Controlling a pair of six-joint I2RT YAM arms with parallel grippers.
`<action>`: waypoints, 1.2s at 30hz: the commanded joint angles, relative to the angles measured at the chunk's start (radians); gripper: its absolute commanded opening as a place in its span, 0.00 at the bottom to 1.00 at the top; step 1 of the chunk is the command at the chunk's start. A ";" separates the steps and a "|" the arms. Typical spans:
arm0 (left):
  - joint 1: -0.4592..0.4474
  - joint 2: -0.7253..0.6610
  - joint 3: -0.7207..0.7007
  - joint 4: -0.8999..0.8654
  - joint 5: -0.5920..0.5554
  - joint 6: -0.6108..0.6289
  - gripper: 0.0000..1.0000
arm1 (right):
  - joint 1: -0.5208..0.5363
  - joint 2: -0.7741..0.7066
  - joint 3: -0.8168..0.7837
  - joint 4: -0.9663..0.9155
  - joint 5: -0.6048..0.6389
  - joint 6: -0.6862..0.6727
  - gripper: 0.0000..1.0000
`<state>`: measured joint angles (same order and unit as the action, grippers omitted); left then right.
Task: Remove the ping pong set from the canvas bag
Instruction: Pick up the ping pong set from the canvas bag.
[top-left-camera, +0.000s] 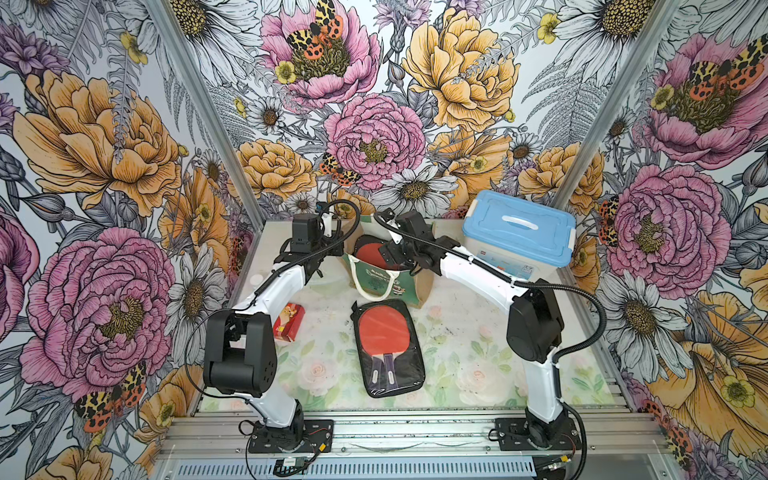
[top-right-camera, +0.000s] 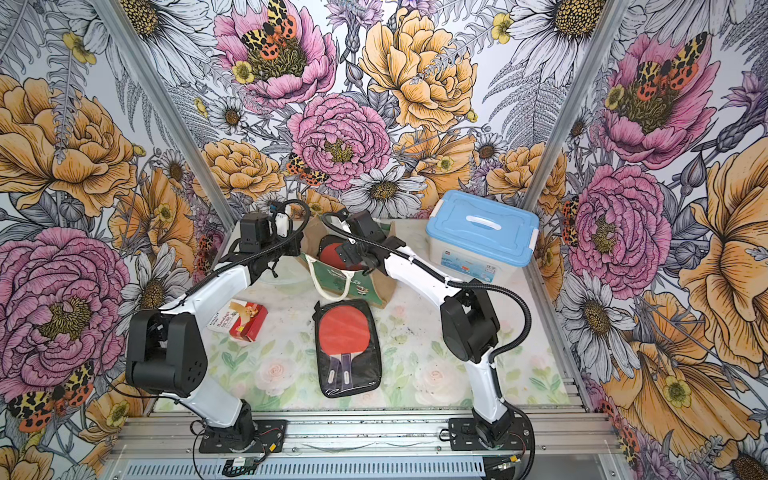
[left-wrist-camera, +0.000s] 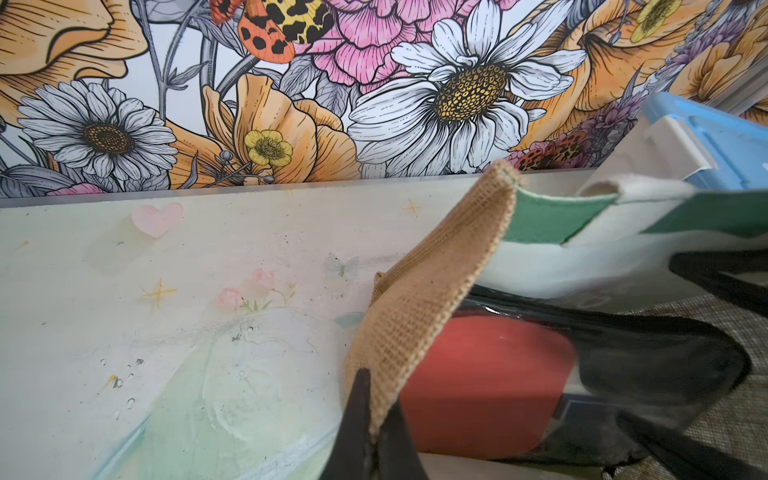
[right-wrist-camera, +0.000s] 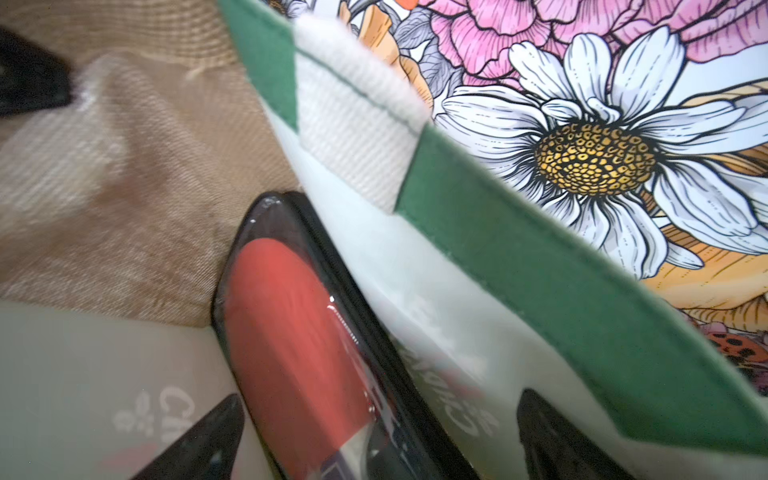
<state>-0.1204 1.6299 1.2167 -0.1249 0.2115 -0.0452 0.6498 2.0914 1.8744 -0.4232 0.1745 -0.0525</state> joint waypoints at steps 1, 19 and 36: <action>0.006 0.027 -0.042 -0.091 -0.004 0.016 0.00 | -0.028 0.066 0.076 0.006 0.026 0.024 0.99; 0.003 0.104 0.122 -0.129 -0.008 0.000 0.00 | -0.082 0.279 0.238 -0.180 -0.186 -0.059 0.98; -0.054 0.217 0.281 -0.183 -0.044 -0.030 0.00 | -0.082 0.182 0.213 -0.223 -0.316 -0.104 0.00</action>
<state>-0.1665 1.8137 1.4963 -0.2802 0.2050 -0.0799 0.5552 2.3203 2.1090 -0.5865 -0.0761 -0.1535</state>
